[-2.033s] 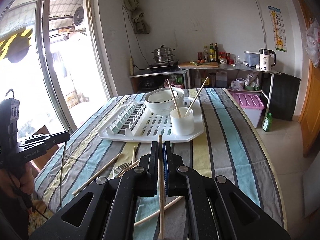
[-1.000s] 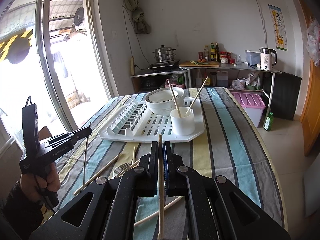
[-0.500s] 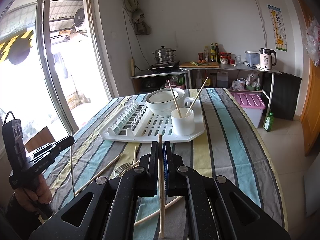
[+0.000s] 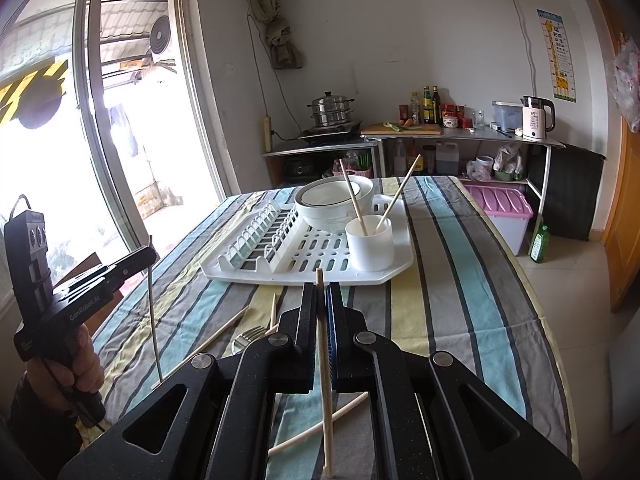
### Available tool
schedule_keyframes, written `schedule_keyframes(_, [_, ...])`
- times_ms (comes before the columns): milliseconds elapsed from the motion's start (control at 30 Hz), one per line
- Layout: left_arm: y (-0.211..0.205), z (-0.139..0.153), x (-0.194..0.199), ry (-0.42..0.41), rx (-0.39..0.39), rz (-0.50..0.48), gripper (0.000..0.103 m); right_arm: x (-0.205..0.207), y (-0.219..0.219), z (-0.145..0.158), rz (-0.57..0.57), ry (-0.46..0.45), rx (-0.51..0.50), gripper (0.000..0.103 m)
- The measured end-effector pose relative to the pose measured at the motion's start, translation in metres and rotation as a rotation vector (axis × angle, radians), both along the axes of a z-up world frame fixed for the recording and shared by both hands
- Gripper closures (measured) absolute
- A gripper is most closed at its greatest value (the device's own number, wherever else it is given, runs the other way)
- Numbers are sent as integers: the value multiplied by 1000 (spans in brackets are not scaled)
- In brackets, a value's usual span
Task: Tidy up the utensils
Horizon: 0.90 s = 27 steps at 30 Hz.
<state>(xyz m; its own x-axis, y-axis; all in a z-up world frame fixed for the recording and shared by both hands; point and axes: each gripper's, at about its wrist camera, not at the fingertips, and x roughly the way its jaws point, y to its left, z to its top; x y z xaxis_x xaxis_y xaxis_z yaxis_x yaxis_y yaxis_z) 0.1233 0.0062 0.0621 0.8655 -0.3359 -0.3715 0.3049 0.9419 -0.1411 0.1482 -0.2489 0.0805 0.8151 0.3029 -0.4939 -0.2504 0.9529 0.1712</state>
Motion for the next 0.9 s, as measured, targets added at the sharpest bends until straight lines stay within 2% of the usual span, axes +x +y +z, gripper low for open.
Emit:
schedule_keyframes(167, [7,-9,-15,7,3,9,97,1,-3,0,-1,0,4,99])
schedule_keyframes(400, [22,3,-39,22,-29,16,97,-1,-5,1,0,-2,3,99])
schedule_keyframes(567, [32,13,-53,65,-49,4,97,-1,-5,1,1,-3,1,99])
schedule_keyframes(733, [32,19,-61,96,-33,-14,97,-3,-6,4,5,-5,2,99])
schedule_keyframes(900, [25,29,-58,86,-11,-25,97,-3,-7,12,6,-22,1,99])
